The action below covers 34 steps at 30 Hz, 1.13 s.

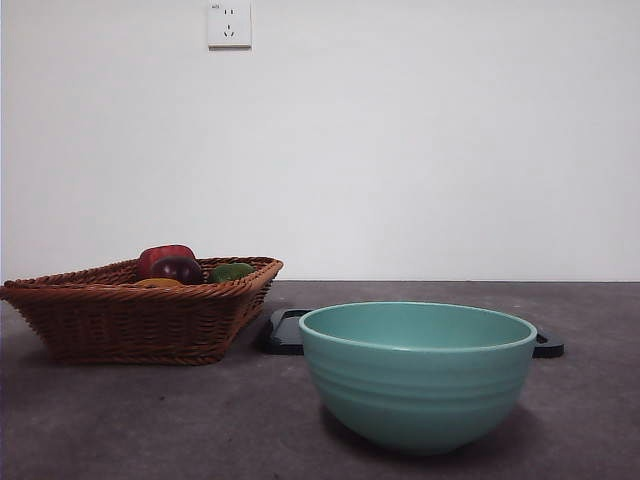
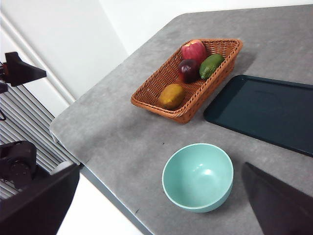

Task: Pick up the wifruite, put it on the bowl, pick up the plate, put it on desk

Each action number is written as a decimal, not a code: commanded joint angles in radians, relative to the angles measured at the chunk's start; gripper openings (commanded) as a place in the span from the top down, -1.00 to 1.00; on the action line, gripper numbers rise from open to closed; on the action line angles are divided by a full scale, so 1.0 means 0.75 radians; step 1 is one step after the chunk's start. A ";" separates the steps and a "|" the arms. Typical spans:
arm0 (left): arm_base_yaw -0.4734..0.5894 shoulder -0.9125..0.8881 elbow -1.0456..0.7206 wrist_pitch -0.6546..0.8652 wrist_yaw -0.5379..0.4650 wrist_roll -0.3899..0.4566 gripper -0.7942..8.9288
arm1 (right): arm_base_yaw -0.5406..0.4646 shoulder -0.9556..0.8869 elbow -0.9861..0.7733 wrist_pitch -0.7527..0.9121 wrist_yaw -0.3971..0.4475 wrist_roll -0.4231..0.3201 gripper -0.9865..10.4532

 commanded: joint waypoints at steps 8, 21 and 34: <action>-0.006 0.370 0.092 -0.079 -0.019 -0.033 -0.43 | 0.006 0.003 0.021 0.062 0.001 -0.001 -0.28; -0.006 1.080 0.429 -0.084 -0.352 0.001 -0.42 | 0.006 0.003 0.021 0.064 0.001 -0.002 -0.28; -0.006 1.568 0.750 -0.066 -0.542 0.012 -0.42 | 0.006 0.003 0.021 0.064 0.001 -0.006 -0.28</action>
